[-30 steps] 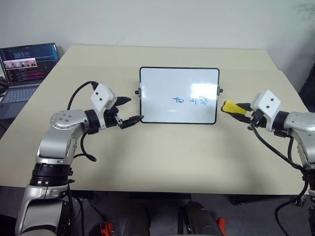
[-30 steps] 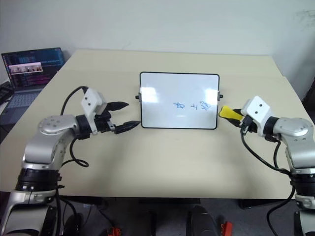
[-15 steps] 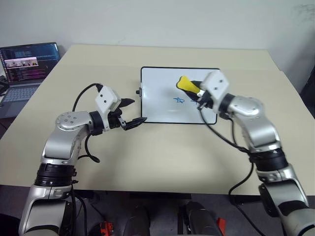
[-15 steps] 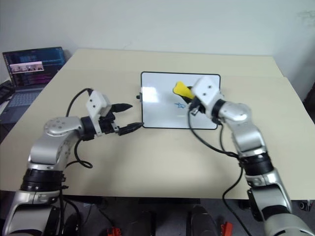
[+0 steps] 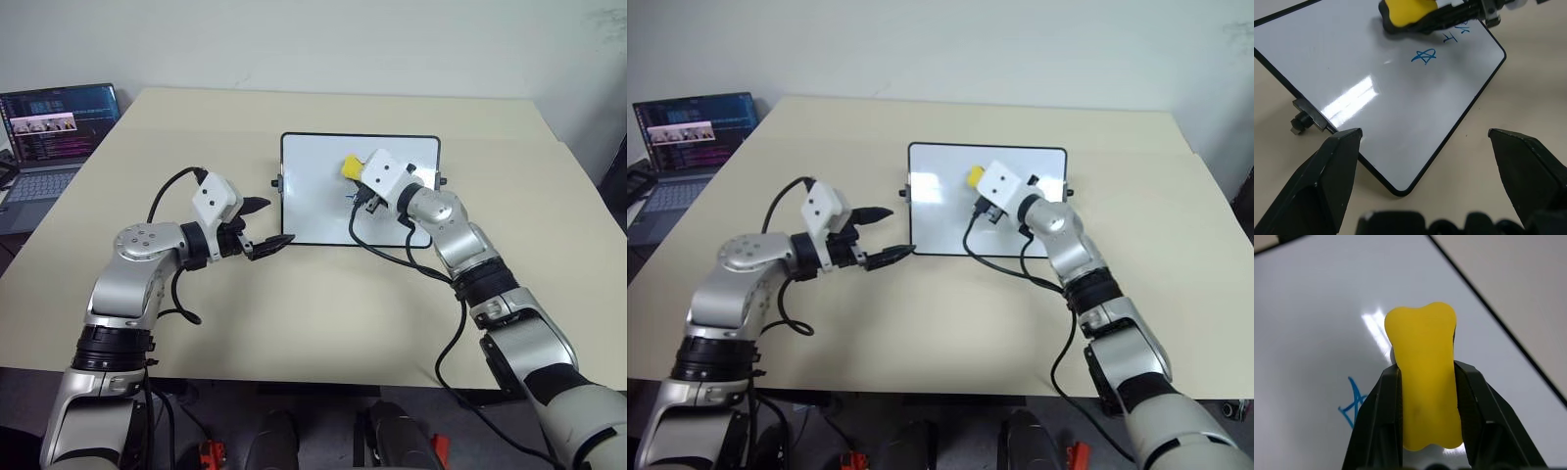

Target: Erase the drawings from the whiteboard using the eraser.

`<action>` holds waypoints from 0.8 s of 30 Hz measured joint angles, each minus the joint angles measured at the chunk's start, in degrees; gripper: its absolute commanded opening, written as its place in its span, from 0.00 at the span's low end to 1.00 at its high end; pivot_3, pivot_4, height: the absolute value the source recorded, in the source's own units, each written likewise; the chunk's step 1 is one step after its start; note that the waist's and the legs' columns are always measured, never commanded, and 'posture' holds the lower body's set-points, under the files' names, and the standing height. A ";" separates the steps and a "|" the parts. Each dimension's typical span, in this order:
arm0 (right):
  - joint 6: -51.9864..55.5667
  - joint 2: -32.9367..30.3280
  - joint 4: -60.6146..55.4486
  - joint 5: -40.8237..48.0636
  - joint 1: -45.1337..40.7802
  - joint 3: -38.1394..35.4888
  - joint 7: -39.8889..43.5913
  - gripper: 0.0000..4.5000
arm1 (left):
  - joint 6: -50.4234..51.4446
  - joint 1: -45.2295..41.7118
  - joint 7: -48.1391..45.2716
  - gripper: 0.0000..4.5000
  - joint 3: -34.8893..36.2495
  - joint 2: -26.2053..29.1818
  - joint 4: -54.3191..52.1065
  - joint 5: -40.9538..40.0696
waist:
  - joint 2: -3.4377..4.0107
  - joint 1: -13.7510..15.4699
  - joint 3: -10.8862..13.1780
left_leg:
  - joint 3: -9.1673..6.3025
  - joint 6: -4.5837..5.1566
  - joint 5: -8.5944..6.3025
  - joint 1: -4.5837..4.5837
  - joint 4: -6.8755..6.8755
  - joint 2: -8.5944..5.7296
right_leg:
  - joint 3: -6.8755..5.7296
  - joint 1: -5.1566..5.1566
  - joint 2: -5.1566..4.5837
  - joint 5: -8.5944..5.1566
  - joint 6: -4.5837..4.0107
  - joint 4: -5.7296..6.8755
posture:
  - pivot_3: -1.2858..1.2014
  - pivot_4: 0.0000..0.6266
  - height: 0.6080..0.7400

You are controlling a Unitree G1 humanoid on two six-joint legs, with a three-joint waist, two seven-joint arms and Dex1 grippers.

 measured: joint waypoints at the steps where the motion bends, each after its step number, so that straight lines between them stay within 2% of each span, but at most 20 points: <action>1: -0.56 0.24 0.69 -0.08 -0.05 0.03 0.05 0.25 | 0.02 0.05 0.00 1.00 0.02 0.02 -0.03 -0.01 | 0.00 -0.05 0.00 | 0.00 0.00 0.00 0.00 0.00 0.00 | 0.01 0.00 0.00 0.00 0.00 0.02 | 0.52 0.24 1.00; 12: 1.22 1.13 3.12 0.94 -0.38 -0.06 9.32 0.25 | 0.10 0.10 -0.04 1.00 0.01 0.02 -0.98 -0.05 | -0.05 -0.26 -0.07 | -0.02 0.00 0.01 0.27 0.03 0.00 | 0.00 0.22 0.02 0.03 -0.03 0.11 | 0.52 0.24 1.00; 17: 6.70 1.21 -1.70 2.35 4.68 1.85 17.52 0.25 | 0.12 -0.06 -0.09 1.00 0.03 0.03 -0.98 -0.06 | -0.05 -0.26 -0.07 | -0.01 0.01 0.00 1.11 -0.04 0.00 | 0.02 1.12 0.03 -0.07 0.09 -0.02 | 0.52 0.24 1.00; 24: 10.97 1.00 -3.83 2.55 5.82 2.34 19.17 0.25 | 0.11 -0.25 -0.11 1.00 0.02 0.02 -0.95 -0.04 | -0.05 -0.27 -0.07 | -0.03 0.09 0.08 1.09 0.01 0.02 | 0.04 1.10 0.07 -0.11 0.26 0.02 | 0.52 0.24 1.00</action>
